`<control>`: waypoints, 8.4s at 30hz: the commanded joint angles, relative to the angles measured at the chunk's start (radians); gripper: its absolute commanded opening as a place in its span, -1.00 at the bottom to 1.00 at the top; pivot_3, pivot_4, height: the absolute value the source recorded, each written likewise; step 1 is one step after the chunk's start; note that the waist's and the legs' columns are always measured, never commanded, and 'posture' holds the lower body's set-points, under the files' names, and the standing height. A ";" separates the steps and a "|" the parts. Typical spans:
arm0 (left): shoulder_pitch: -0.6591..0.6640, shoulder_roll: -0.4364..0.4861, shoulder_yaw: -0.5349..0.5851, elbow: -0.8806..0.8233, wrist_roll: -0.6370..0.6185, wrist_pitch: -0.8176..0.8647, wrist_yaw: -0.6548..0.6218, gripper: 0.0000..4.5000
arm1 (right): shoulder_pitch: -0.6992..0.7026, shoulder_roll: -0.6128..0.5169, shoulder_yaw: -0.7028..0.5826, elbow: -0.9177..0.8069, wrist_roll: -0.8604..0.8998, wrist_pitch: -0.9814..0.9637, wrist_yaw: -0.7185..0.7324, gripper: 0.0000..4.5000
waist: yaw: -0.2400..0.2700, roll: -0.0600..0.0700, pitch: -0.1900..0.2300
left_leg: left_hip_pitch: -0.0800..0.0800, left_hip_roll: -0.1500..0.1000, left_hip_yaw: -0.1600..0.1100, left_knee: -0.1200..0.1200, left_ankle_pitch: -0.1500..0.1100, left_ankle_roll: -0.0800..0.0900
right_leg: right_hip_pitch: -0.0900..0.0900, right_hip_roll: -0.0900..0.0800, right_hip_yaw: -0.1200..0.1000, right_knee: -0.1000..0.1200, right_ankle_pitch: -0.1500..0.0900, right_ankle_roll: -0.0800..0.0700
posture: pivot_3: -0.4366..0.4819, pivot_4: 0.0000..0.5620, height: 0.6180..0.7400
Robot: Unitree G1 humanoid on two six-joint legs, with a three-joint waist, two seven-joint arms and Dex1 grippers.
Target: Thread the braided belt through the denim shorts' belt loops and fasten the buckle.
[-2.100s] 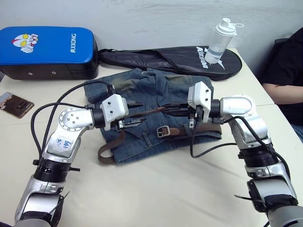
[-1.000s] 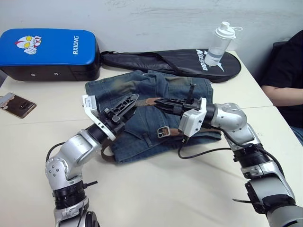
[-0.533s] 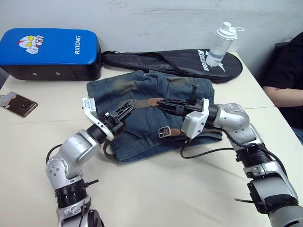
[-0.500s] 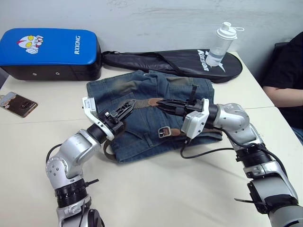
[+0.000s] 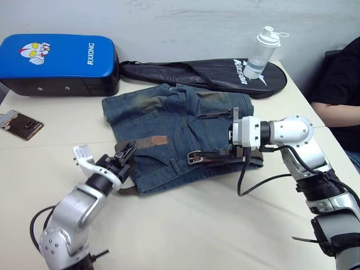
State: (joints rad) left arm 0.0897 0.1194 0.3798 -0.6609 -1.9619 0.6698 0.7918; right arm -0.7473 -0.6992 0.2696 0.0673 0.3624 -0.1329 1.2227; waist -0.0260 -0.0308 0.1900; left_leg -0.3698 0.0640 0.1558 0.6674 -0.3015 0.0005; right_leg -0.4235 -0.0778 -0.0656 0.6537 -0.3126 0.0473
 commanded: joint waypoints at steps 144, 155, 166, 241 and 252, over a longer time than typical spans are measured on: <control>-0.245 0.400 -0.563 0.225 0.260 0.201 -0.020 0.98 | -0.175 -0.162 -0.024 0.303 -0.469 -0.384 -0.118 -1.00 | 0.029 0.003 0.002 | 0.000 -0.001 -0.010 -0.007 -0.003 0.001 | 0.013 -0.002 -0.014 -0.026 0.005 0.002 | -0.05 -0.47 1.00; -0.332 0.428 -0.549 0.192 0.238 0.248 -0.168 0.98 | 0.012 -0.071 -0.018 -0.009 -0.306 -0.055 -0.081 -1.00 | 0.026 0.005 0.002 | 0.000 0.000 -0.011 -0.007 -0.003 0.001 | 0.013 -0.001 -0.014 -0.026 0.005 0.002 | -0.05 -0.47 1.00; -0.389 0.853 -0.317 0.044 -0.010 0.352 -0.531 0.98 | 0.117 0.013 -0.006 -0.087 -0.379 0.067 -0.159 -1.00 | 0.019 0.007 0.004 | -0.002 0.001 -0.010 -0.009 -0.003 0.000 | 0.009 -0.001 -0.014 -0.026 0.004 0.000 | -0.05 -0.47 1.00; -0.372 0.844 -0.081 0.091 0.675 0.409 -0.945 1.00 | -0.057 0.117 0.091 -0.147 -0.413 0.211 -0.027 -0.22 | -0.004 0.007 0.007 | -0.007 0.000 -0.003 -0.003 -0.001 -0.003 | -0.005 0.000 -0.006 -0.007 0.003 0.000 | -0.05 -0.47 1.00; -0.368 0.828 -0.089 0.082 0.695 0.402 -0.946 1.00 | -0.044 0.074 0.135 -0.120 -0.526 0.144 -0.046 -0.08 | -0.006 0.007 0.007 | -0.007 0.000 -0.003 -0.003 -0.001 -0.003 | -0.005 0.000 -0.006 -0.007 0.003 0.000 | -0.05 -0.47 1.00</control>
State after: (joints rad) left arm -0.2685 0.9480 0.2679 -0.5473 -1.2698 1.0901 -0.1471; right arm -0.7871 -0.6208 0.3965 -0.0584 -0.1395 0.0478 1.2011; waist -0.0318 -0.0238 0.1965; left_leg -0.3765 0.0641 0.1528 0.6640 -0.3030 -0.0022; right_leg -0.4280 -0.0778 -0.0714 0.6467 -0.3094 0.0470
